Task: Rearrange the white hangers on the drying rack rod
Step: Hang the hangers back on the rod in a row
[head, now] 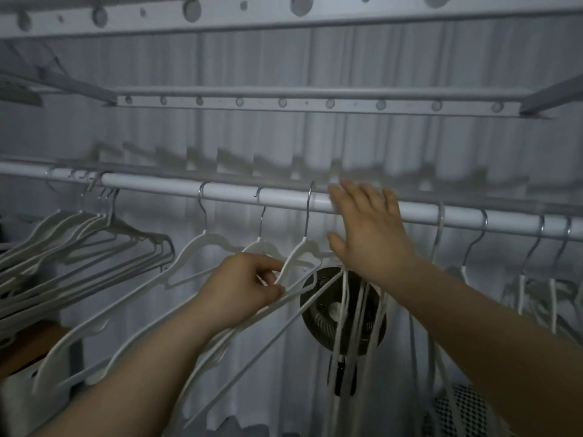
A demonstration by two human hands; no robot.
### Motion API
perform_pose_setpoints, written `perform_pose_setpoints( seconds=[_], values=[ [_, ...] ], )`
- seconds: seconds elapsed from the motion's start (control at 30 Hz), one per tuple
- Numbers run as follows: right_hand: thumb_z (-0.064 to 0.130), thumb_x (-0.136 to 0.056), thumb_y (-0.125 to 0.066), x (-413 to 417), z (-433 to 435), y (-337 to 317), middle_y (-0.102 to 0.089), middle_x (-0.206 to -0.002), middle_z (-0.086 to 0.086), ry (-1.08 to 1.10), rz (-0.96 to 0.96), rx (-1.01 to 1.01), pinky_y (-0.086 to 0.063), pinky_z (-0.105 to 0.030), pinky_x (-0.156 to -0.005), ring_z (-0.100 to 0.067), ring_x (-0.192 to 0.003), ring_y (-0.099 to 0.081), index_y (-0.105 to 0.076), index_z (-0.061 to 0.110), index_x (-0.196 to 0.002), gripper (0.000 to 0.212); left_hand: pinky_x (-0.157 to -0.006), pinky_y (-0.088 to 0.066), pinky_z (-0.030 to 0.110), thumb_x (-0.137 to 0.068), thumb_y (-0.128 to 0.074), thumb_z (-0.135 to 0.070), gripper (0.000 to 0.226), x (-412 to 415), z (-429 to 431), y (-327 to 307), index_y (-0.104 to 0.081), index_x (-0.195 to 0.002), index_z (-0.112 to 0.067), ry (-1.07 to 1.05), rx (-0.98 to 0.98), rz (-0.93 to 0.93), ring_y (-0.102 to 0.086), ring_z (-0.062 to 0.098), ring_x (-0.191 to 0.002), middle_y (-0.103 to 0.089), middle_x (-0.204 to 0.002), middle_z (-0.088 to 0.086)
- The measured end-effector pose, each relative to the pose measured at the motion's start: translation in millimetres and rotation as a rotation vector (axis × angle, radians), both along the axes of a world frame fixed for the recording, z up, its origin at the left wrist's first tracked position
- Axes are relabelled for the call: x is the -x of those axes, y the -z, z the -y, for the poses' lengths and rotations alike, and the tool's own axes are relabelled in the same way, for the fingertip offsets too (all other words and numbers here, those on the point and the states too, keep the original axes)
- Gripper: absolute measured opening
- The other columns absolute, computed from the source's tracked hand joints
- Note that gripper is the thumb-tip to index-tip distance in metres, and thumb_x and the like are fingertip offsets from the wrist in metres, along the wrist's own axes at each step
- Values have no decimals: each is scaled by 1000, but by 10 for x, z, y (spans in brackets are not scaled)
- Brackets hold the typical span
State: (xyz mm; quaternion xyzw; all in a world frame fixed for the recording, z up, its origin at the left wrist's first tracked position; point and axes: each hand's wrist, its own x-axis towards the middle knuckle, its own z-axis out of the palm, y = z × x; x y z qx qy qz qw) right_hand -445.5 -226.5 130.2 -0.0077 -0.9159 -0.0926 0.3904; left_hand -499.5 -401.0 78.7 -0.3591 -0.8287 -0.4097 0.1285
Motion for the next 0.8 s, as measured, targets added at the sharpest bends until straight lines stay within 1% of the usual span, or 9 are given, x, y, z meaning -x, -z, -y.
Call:
perform_pose_setpoints(
  seconds=[0.13,0.2,0.27,0.33,0.43,0.5,0.63,0.73,0.8],
  values=[
    [19,-91,-43,23,116,-75,-19,-153,-4,-74,-97,3,-2,-36,-111,-20,-139,-17,-21,17,-144,57,-58,-41,7,-74,-67,-16,39,76,-87,-47,-55,-67,-52,43,32,-28,-55,-7,-54,-57,-55,-18],
    [23,-93,-41,45,147,-91,-23,-152,-3,-80,-87,-12,-4,-36,-112,-19,-138,-20,-24,17,-143,53,-64,-44,8,-77,-64,-17,29,79,-108,-37,-62,-76,-46,74,43,8,-58,-8,-60,-59,-56,-20],
    [30,-94,-40,74,137,-92,-28,-150,0,-65,-36,-32,-1,-35,-112,-16,-137,-21,-28,19,-141,50,-78,-48,20,-80,-61,-21,19,65,-85,-25,-68,-95,-29,41,25,6,-62,4,-74,-58,-66,-20],
    [35,-93,-40,98,97,-84,-32,-147,3,-37,14,-47,2,-33,-111,-14,-135,-24,-31,21,-139,49,-77,-46,25,-81,-61,-28,19,66,19,-19,-68,-98,-25,-71,-67,-88,-60,8,-77,-54,-67,-22],
    [37,-92,-42,113,50,-88,-41,-140,2,-1,25,-55,-4,-33,-109,-15,-130,-31,-35,21,-135,47,-73,-44,25,-81,-59,-34,21,68,280,-19,-67,-99,-27,-238,-132,-258,-59,8,-81,-53,-73,-21],
    [38,-91,-45,115,45,-95,-46,-135,2,12,14,-54,-8,-33,-107,-17,-127,-35,-37,20,-133,46,-72,-43,25,-81,-58,-38,28,99,429,24,-62,-108,-29,-312,-28,-259,-57,7,-83,-54,-82,-18],
    [38,-89,-47,128,56,-89,-47,-133,1,52,-3,-56,-9,-31,-104,-19,-125,-37,-37,20,-134,49,-77,-43,24,-83,-54,-45,42,186,588,165,-48,-123,-32,-378,254,-127,-59,11,-98,-61,-110,-12],
    [37,-89,-48,140,73,-89,-49,-131,0,62,-33,-35,-12,-30,-100,-22,-123,-39,-39,20,-133,48,-69,-41,22,-88,-50,-37,28,236,633,237,-51,-114,-29,-382,424,-127,-61,13,-90,-65,-98,-8],
    [36,-88,-49,147,74,-90,-50,-129,-1,60,-39,-32,-13,-30,-98,-23,-121,-41,-39,20,-131,47,-71,-47,25,-90,-47,-29,19,265,651,256,-56,-106,-25,-381,418,-52,-63,15,-84,-66,-94,-5]
  ],
)
